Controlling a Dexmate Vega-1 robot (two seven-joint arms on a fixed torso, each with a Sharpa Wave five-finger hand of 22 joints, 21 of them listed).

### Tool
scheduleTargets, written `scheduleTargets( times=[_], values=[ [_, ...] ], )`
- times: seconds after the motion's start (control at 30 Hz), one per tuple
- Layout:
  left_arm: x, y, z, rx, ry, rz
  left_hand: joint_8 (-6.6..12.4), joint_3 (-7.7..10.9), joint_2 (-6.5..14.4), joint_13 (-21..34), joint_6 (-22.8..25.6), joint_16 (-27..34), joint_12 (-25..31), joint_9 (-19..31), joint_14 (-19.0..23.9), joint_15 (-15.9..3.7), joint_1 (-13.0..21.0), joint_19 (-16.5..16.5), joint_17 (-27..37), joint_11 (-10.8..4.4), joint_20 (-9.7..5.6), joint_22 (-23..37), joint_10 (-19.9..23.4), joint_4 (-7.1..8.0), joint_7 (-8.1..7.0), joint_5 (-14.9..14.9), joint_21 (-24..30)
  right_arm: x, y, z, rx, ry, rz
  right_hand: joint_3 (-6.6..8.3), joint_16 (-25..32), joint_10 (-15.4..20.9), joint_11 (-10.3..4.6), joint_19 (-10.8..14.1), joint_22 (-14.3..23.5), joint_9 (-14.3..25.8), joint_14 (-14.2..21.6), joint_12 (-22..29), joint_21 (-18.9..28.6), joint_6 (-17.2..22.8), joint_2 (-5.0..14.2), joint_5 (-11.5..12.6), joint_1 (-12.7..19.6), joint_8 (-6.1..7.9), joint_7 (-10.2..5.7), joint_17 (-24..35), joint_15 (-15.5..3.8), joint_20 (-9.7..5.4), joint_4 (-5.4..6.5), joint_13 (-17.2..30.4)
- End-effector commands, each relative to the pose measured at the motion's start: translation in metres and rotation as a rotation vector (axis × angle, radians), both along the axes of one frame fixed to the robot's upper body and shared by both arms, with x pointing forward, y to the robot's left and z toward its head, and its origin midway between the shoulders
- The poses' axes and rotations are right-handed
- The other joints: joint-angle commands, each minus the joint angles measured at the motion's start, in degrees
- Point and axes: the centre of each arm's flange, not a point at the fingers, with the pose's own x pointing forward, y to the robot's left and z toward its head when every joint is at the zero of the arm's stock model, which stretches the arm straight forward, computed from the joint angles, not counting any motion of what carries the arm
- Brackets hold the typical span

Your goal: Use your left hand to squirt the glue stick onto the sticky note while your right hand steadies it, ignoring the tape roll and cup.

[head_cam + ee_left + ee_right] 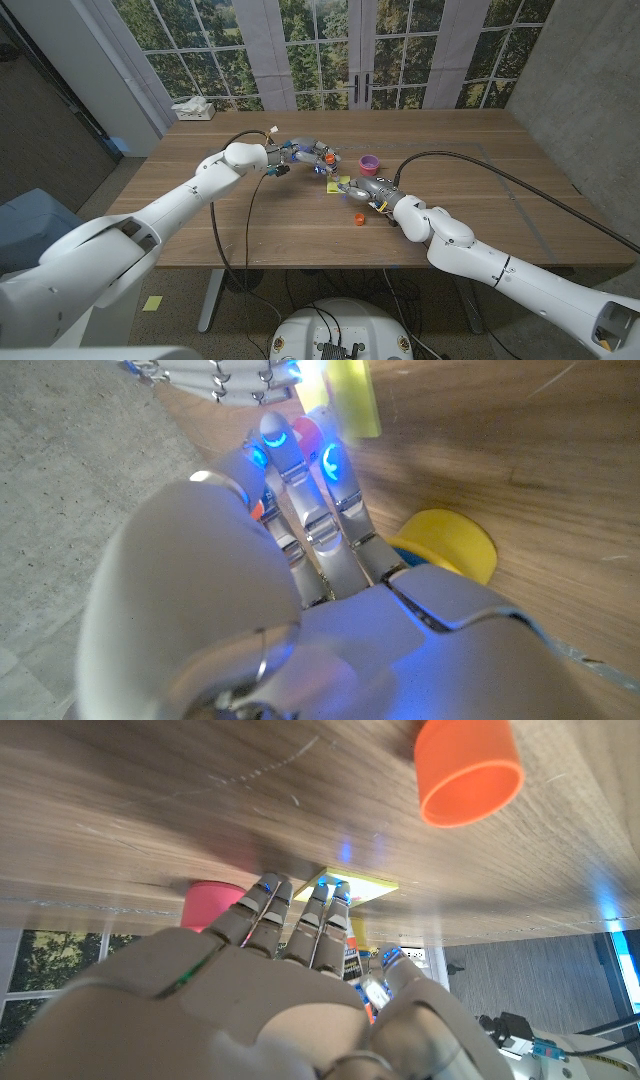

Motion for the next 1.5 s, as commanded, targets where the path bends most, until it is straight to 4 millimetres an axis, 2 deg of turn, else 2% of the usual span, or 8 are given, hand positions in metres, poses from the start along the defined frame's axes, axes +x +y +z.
scheduleTargets(
  times=[0.03, 0.3, 0.8, 1.1, 1.33, 1.43, 1.47, 1.5],
  values=[
    [-0.007, -0.002, 0.017, -0.087, -0.019, -0.051, 0.17, 0.38, 1.5, 2.9, 6.7, 0.1, 0.3, 0.0, -0.5, -0.88, 1.0, -0.3, 0.2, 2.78, -8.43, 0.1, 13.0, -0.1, 6.2, 0.2, -0.1, 0.003, 0.0, 0.0, 0.001, -0.003, -0.003, 0.27, -0.1, 0.1, -0.08, 0.2, 0.2, 0.2, 0.4, 0.0, 0.0, -0.2, 4.39, 0.6, -0.5, -0.12, -0.12, 0.1, -7.47, -1.48, -0.15, 0.2],
    [-0.014, -0.005, 0.031, -0.071, -0.075, -0.063, 0.16, 0.34, 1.4, 3.0, 6.7, 0.1, 0.3, -0.1, -0.6, -0.89, 1.1, -0.3, 0.2, 2.75, -8.43, 0.1, 13.0, -0.15, 6.14, 0.3, -0.1, 0.004, -0.002, 0.002, 0.026, -0.006, 0.001, 0.39, -0.1, -1.6, -0.49, 0.2, 0.2, 0.2, 0.2, -0.6, 0.0, -1.9, 4.46, 0.6, -0.6, -0.69, -0.55, 0.3, -7.57, -1.51, -0.31, 0.1],
    [-0.042, -0.015, 0.04, 0.009, -0.259, -0.024, 0.1, 0.25, 1.3, 3.0, 6.8, 0.1, 0.4, -0.2, -0.4, -0.9, 1.2, -0.1, 0.2, 2.95, -8.43, 0.1, 13.0, -0.2, 6.27, 0.4, 0.0, 0.001, -0.004, 0.011, 0.064, -0.025, 0.001, 0.61, -0.3, -7.2, 1.35, 0.4, 0.2, 0.3, -0.4, -1.5, 0.0, -7.7, 4.11, 0.5, 0.2, -1.54, -1.19, 0.4, -6.78, -1.38, -1.89, 0.2],
    [-0.045, -0.014, 0.038, 0.012, -0.263, -0.01, 0.08, 0.17, 1.3, 3.1, 6.9, 0.2, 0.4, -0.3, -0.3, -0.9, 1.0, -0.1, 0.3, 3.04, -8.38, 0.1, 13.0, -0.14, 6.35, 0.4, 0.0, -0.004, -0.01, 0.013, 0.108, -0.047, 0.015, 0.95, -0.6, -10.0, 1.91, 0.5, 0.2, 0.3, -0.6, -1.3, 0.0, -12.6, 3.59, 0.4, 2.1, -1.74, -2.15, -0.1, -5.79, -1.0, -4.47, 0.2],
    [-0.049, -0.012, 0.04, 0.001, -0.271, 0.008, 0.1, 0.16, 1.3, 3.2, 7.0, 0.2, 0.5, -0.3, -0.4, -0.89, 1.0, -0.1, 0.2, 2.92, -8.38, 0.1, 12.9, -0.15, 6.32, 0.4, 0.0, -0.008, -0.016, 0.015, 0.163, -0.071, 0.036, 0.71, -0.6, -11.5, 2.06, 0.7, 0.2, 0.3, -1.0, -1.3, 0.1, -15.7, 3.48, 0.2, 2.5, -1.85, -2.46, -0.1, -5.5, -0.82, -5.24, 0.2],
    [-0.049, -0.011, 0.04, -0.002, -0.272, 0.017, 0.06, 0.15, 1.3, 3.2, 6.9, 0.2, 0.5, -0.3, -0.4, -0.9, 1.0, -0.1, 0.3, 2.96, -8.36, 0.1, 13.0, -0.13, 6.34, 0.4, 0.0, -0.009, -0.018, 0.016, 0.19, -0.084, 0.043, 0.53, -0.7, -11.8, 2.08, 0.7, 0.2, 0.3, -1.2, -1.3, 0.1, -16.3, 3.23, 0.1, 2.5, -1.84, -2.33, 0.0, -5.36, -0.67, -5.39, 0.2],
    [-0.05, -0.011, 0.039, -0.006, -0.275, 0.022, 0.04, 0.15, 1.3, 3.1, 6.9, 0.2, 0.5, -0.3, -0.4, -0.9, 1.0, 0.0, 0.2, 2.95, -8.37, 0.1, 13.1, -0.15, 6.4, 0.4, 0.0, -0.009, -0.018, 0.016, 0.203, -0.081, 0.048, 0.25, -0.6, -12.0, 2.07, 0.7, 0.2, 0.3, -1.2, -1.1, 0.1, -16.8, 3.07, 0.0, 2.5, -1.58, -0.63, 0.0, -5.27, -0.61, -5.63, 0.2],
    [-0.05, -0.011, 0.039, -0.008, -0.276, 0.025, 0.06, 0.13, 1.2, 3.1, 7.0, 0.2, 0.4, -0.3, -0.3, -0.9, 1.0, 0.0, 0.3, 2.94, -8.37, 0.1, 13.0, -0.15, 6.42, 0.4, 0.0, -0.01, -0.018, 0.017, 0.209, -0.086, 0.05, 0.15, -0.6, -11.9, 1.92, 0.7, 0.2, 0.3, -1.2, -1.0, 0.1, -16.8, 3.09, -0.1, 2.5, -1.42, -0.04, 0.1, -5.34, -0.59, -5.7, 0.2]
  ],
)
